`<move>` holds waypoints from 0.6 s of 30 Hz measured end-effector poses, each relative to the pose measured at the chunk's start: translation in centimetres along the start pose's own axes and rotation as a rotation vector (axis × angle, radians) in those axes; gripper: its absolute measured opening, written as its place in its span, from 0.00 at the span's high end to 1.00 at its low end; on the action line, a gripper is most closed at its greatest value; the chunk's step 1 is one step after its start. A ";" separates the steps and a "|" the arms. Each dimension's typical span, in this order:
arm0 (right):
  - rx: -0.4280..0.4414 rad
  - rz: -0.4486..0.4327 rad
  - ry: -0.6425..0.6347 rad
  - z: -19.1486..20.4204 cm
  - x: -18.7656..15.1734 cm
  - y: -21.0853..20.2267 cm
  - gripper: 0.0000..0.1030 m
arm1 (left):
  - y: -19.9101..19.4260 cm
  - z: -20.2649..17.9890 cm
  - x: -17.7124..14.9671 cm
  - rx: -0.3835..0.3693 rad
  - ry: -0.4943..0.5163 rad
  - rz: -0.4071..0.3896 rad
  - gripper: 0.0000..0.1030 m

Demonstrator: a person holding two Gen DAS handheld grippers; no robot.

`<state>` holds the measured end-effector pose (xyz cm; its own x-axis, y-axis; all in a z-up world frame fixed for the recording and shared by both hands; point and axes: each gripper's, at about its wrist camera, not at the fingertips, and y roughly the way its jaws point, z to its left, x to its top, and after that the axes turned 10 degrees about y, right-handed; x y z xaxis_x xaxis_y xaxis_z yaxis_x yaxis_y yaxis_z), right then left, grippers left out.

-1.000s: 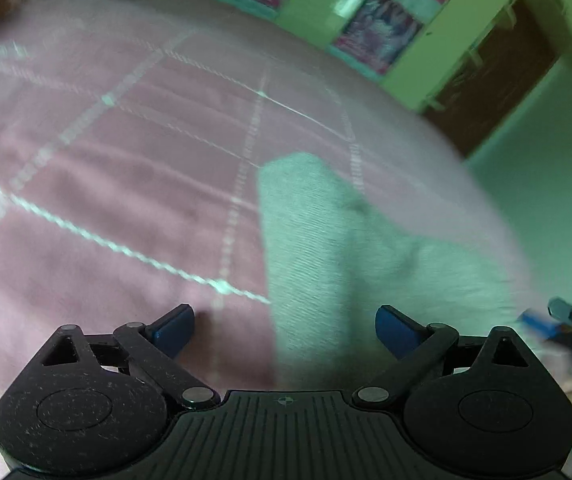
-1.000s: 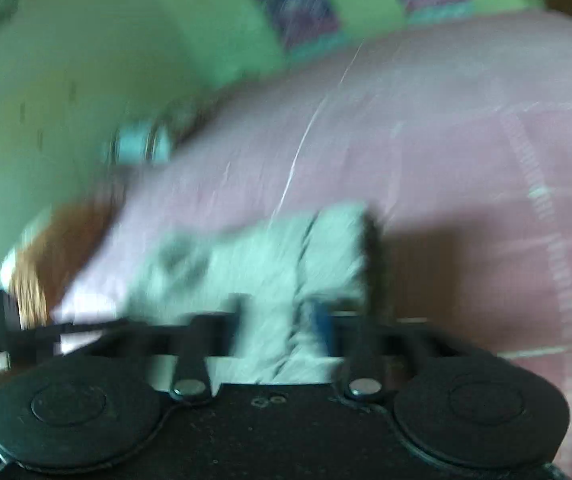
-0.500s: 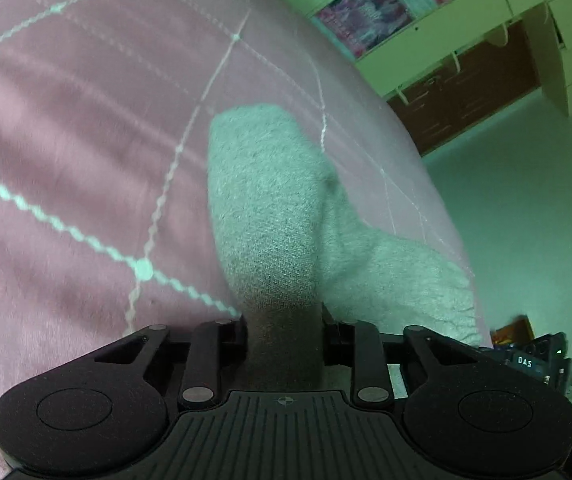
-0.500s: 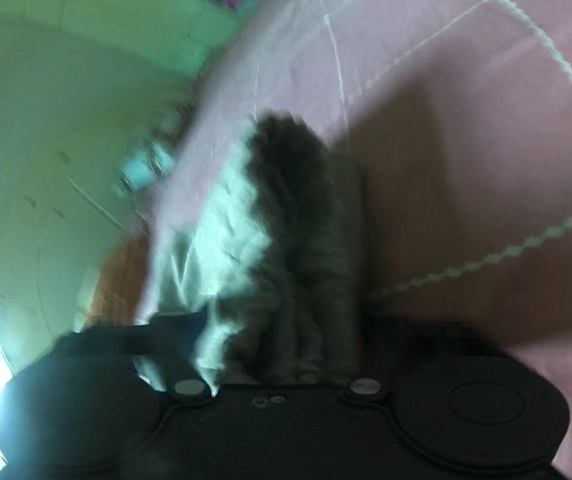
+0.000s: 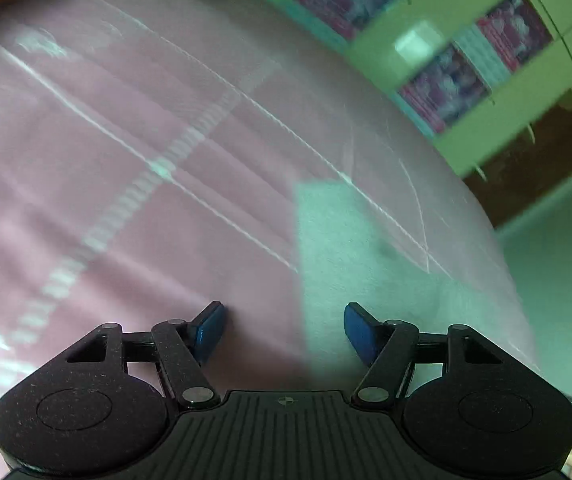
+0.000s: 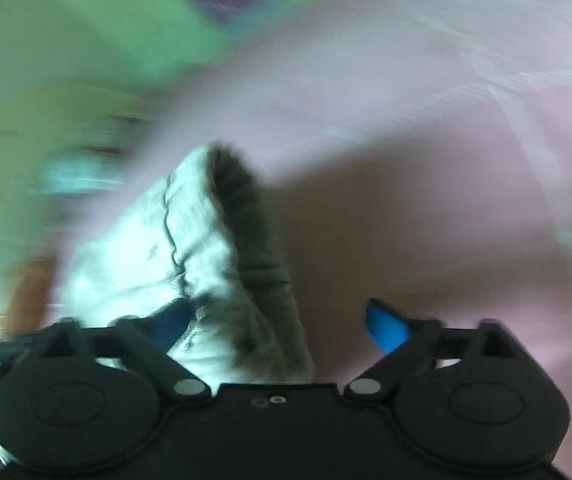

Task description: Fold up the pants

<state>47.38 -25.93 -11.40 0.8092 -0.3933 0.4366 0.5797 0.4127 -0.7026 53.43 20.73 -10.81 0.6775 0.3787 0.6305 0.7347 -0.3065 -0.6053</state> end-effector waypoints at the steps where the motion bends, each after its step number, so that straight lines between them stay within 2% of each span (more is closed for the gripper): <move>1: 0.046 -0.063 -0.024 0.2 -0.3 -1.3 0.45 | -0.8 0.1 0.0 -0.014 0.009 -0.029 0.37; 3: 0.082 -0.169 -0.106 1.5 -1.1 -3.1 0.46 | -1.4 -0.6 0.1 -0.019 0.039 -0.055 0.37; 5: 0.180 -0.186 -0.144 2.8 -1.6 -3.5 0.51 | -1.3 -1.9 0.5 -0.034 0.087 -0.060 0.36; 6: 0.200 -0.180 -0.179 3.8 -1.9 -3.2 0.53 | -0.7 -2.9 0.5 -0.035 0.125 -0.048 0.36; 8: 0.177 -0.168 -0.292 5.9 -2.7 -2.0 0.52 | 1.1 -4.8 0.2 -0.008 0.196 -0.005 0.31; 9: 0.159 -0.144 -0.314 6.2 -3.0 -1.0 0.51 | 2.1 -5.3 -0.3 0.042 0.232 0.041 0.17; 10: 0.086 -0.102 -0.296 5.9 -2.8 0.6 0.52 | 3.1 -5.4 -0.9 0.112 0.282 0.086 0.13; 11: 0.034 -0.077 -0.264 5.3 -2.5 1.4 0.56 | 2.6 -5.4 -1.4 0.119 0.300 0.059 0.13; 12: 0.033 -0.085 -0.232 5.3 -1.9 1.4 0.69 | 1.5 -5.5 -1.6 0.137 0.283 0.038 0.13; 13: 0.052 -0.104 -0.204 5.0 -1.7 0.1 0.65 | 0.2 -5.5 -1.8 0.135 0.278 0.008 0.13; 15: 0.104 -0.170 -0.231 5.1 -2.1 -3.3 0.53 | -3.6 -4.9 -3.0 0.107 0.289 -0.083 0.13; 16: 0.114 -0.198 -0.255 4.6 -2.7 -5.3 0.37 | -5.4 -4.4 -3.8 0.104 0.288 -0.112 0.13; 18: 0.113 -0.221 -0.250 3.0 -3.7 -8.2 0.16 | -9.0 -3.1 -6.1 0.100 0.275 -0.141 0.13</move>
<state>39.90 -25.41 -5.54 0.6532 -0.2754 0.7053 0.7393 0.4336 -0.5153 42.84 18.44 -7.70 0.5637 0.1566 0.8110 0.8240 -0.1754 -0.5388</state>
